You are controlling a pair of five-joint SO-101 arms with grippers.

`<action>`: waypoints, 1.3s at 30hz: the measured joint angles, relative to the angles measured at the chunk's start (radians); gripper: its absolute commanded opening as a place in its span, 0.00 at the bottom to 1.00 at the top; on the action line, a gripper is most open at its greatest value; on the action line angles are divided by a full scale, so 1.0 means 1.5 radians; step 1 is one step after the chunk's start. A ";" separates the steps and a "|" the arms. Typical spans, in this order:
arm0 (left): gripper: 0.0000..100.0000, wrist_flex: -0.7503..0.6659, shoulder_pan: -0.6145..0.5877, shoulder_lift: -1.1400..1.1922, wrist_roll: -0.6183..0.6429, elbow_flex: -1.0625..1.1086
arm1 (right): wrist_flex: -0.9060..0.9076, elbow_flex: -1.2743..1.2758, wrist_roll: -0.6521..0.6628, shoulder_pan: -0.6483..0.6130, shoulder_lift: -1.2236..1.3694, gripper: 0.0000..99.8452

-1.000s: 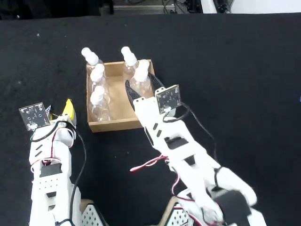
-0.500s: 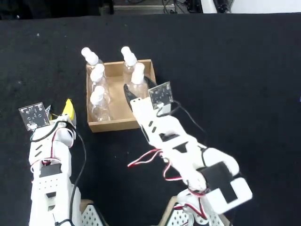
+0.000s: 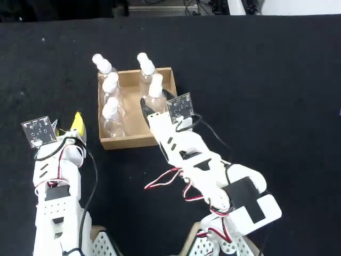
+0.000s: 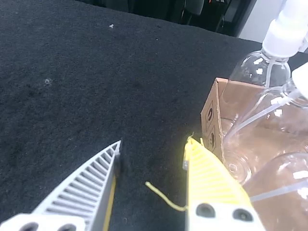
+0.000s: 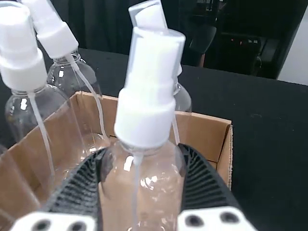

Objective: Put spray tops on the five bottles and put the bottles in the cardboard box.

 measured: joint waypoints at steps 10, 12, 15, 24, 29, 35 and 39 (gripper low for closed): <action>0.19 0.000 0.000 0.000 0.000 0.000 | 0.000 0.000 0.000 0.000 0.000 0.04; 0.19 0.000 0.000 0.000 0.000 0.000 | 0.000 0.000 0.000 0.000 0.000 0.04; 0.19 0.000 0.000 0.000 0.000 0.000 | 0.000 0.000 0.000 0.000 0.000 0.04; 0.19 0.000 0.000 0.000 0.000 0.000 | 0.000 0.000 0.000 0.000 0.000 0.17; 0.19 0.000 0.000 0.000 0.000 0.000 | 0.000 0.000 0.000 -0.032 0.000 0.17; 0.19 0.000 0.000 0.000 0.000 0.000 | 0.000 0.000 0.000 -0.038 0.000 0.17; 0.19 0.000 0.000 0.000 0.000 0.000 | 0.000 0.000 0.000 -0.038 0.000 0.17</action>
